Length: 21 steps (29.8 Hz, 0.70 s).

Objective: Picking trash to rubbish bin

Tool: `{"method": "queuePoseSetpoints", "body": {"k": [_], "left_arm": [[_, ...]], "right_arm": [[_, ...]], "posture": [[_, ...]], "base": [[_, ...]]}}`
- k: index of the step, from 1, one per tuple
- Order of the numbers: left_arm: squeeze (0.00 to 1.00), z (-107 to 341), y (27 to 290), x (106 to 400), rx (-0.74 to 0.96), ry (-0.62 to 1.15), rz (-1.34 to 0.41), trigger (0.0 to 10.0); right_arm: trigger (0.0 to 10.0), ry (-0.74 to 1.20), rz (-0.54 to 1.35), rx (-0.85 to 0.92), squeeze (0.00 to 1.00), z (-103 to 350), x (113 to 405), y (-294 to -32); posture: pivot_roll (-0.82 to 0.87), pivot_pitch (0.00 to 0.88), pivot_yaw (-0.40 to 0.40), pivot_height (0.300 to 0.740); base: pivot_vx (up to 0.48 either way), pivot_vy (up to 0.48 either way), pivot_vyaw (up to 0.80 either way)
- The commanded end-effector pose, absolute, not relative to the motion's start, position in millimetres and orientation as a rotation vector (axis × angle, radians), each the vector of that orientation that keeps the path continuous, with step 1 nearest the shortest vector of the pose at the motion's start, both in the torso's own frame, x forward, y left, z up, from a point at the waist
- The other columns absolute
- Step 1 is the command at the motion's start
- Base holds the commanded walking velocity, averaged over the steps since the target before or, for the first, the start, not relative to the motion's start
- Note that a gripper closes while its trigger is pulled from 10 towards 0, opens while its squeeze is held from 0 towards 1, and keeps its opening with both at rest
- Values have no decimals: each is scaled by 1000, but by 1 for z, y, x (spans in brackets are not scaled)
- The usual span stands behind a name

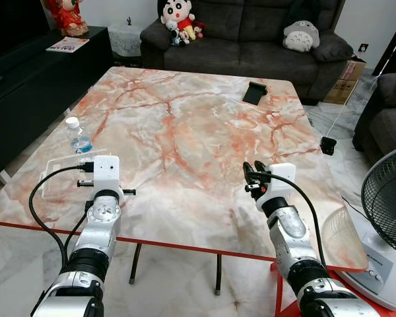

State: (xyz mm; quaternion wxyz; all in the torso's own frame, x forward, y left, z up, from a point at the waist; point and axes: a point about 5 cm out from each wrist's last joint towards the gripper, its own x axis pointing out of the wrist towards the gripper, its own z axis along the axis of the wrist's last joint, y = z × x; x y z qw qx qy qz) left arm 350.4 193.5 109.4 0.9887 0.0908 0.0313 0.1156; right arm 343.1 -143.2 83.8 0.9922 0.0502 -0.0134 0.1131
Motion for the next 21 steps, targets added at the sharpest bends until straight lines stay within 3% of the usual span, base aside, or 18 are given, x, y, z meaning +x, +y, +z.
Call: {"method": "queuePoseSetpoints", "body": {"k": [1, 21], "left_arm": [[0, 108, 183, 348, 211, 38, 214, 10000], [0, 117, 189, 333, 232, -136, 200, 10000]], "right_arm": [[10000, -54, 227, 111, 0, 90, 346, -143], [10000, -66, 248, 123, 0, 90, 344, -136]], "posture": [[9, 0, -36, 740], [2, 0, -30, 740]], "base": [[0, 0, 0], [0, 0, 0]]}}
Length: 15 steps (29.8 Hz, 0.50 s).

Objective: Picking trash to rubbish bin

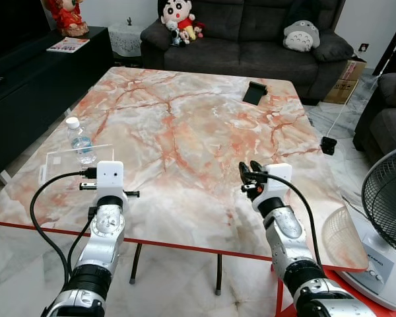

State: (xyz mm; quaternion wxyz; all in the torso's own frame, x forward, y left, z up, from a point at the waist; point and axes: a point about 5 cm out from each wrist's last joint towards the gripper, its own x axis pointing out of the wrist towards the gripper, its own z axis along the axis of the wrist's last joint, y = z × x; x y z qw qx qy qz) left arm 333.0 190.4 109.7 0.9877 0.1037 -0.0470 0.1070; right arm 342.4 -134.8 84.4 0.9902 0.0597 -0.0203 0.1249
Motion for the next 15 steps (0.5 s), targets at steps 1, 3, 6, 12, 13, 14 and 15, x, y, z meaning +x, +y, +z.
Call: {"method": "queuePoseSetpoints", "body": {"k": [1, 3, 6, 12, 13, 14, 15], "left_arm": [[0, 117, 190, 332, 231, -140, 203, 10000], [0, 117, 190, 331, 228, -145, 206, 10000], [0, 116, 190, 330, 234, -154, 208, 10000], [0, 114, 188, 328, 239, -161, 211, 10000], [0, 115, 188, 328, 240, -162, 212, 10000], [0, 115, 187, 327, 239, -164, 211, 10000], [0, 115, 187, 327, 239, -165, 211, 10000]], "right_arm": [[10000, -65, 248, 122, 0, 89, 344, -136], [10000, -63, 248, 121, 0, 88, 344, -137], [10000, -60, 251, 121, 0, 87, 343, -136], [10000, -58, 259, 123, 0, 86, 342, -133], [10000, -58, 260, 123, 0, 86, 342, -133], [10000, -59, 261, 124, 0, 86, 342, -133], [10000, -59, 261, 125, 0, 86, 342, -133]], "posture": [[2, 0, -30, 740], [2, 0, -30, 740], [3, 0, -31, 740], [7, 0, -33, 740], [8, 0, -33, 740], [8, 0, -33, 740], [8, 0, -33, 740]], "base": [[0, 0, 0], [0, 0, 0], [0, 0, 0], [0, 0, 0], [0, 0, 0], [0, 0, 0], [0, 0, 0]]}}
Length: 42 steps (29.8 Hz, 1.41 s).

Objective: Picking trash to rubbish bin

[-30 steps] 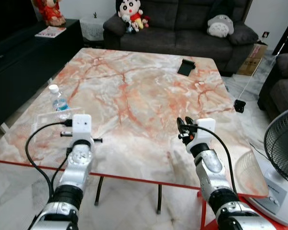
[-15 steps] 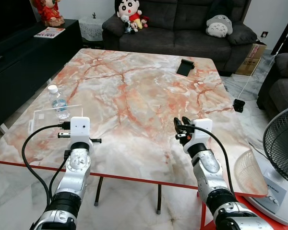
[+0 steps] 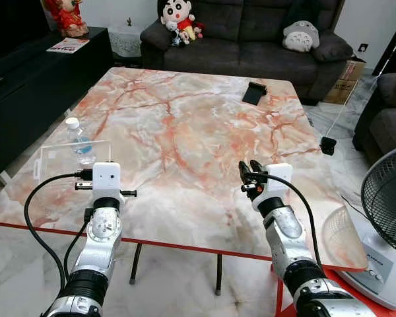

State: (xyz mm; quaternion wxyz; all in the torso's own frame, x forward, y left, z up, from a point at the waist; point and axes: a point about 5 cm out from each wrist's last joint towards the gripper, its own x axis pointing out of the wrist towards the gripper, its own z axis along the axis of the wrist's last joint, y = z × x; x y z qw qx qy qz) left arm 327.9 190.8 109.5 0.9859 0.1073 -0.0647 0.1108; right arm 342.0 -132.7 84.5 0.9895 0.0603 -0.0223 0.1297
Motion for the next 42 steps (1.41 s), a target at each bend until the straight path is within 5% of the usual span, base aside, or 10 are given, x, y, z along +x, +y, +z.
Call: {"method": "queuePoseSetpoints", "body": {"k": [1, 42], "left_arm": [[0, 115, 187, 327, 239, -164, 210, 10000], [0, 110, 188, 328, 238, -135, 212, 10000]], "right_arm": [[10000, -59, 261, 125, 0, 86, 342, -133], [10000, -31, 245, 119, 0, 82, 341, -137]], "posture": [[8, 0, -33, 740], [0, 0, -33, 740]], "base": [[0, 0, 0], [-234, 0, 0]]}}
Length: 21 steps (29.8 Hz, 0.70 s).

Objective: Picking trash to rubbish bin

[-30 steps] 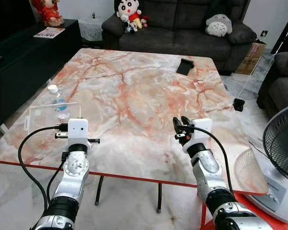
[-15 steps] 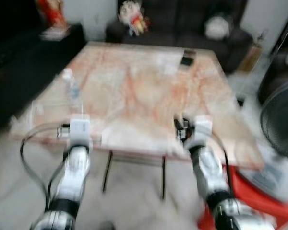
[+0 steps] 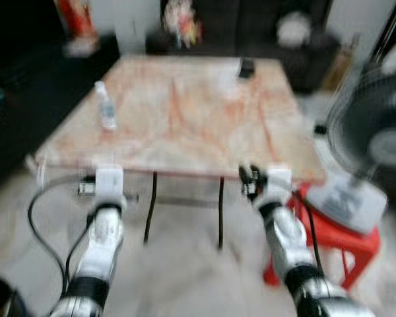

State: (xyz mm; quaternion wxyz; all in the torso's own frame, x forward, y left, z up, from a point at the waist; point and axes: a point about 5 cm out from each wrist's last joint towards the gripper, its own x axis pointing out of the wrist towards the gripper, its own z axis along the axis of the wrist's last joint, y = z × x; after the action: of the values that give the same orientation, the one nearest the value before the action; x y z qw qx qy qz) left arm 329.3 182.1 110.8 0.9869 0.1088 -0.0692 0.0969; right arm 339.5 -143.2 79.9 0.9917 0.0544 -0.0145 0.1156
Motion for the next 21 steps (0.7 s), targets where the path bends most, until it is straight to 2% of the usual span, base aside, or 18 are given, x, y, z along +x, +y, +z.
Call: {"method": "queuePoseSetpoints", "body": {"k": [1, 9, 16, 18, 21], "left_arm": [[0, 109, 189, 328, 238, -131, 214, 10000], [0, 82, 203, 320, 256, 7, 229, 10000], [0, 38, 212, 304, 148, 243, 168, 10000], [0, 24, 215, 296, 156, 314, 158, 10000], [0, -7, 223, 271, 165, 474, 175, 10000]], "right_arm": [[10000, -26, 243, 119, 0, 81, 341, -137], [10000, 89, 220, 107, 0, 57, 330, -142], [10000, 280, 180, 99, 0, 20, 307, -153], [10000, 351, 166, 105, 0, 7, 297, -155], [10000, 538, 124, 82, 0, -26, 267, -164]], "posture": [[0, 0, -33, 740], [1, 0, -33, 740], [9, 0, -39, 740], [9, 0, -39, 740], [14, 0, -38, 740]], "base": [[0, 0, 0], [0, 0, 0], [0, 0, 0], [0, 0, 0], [0, 0, 0]]}}
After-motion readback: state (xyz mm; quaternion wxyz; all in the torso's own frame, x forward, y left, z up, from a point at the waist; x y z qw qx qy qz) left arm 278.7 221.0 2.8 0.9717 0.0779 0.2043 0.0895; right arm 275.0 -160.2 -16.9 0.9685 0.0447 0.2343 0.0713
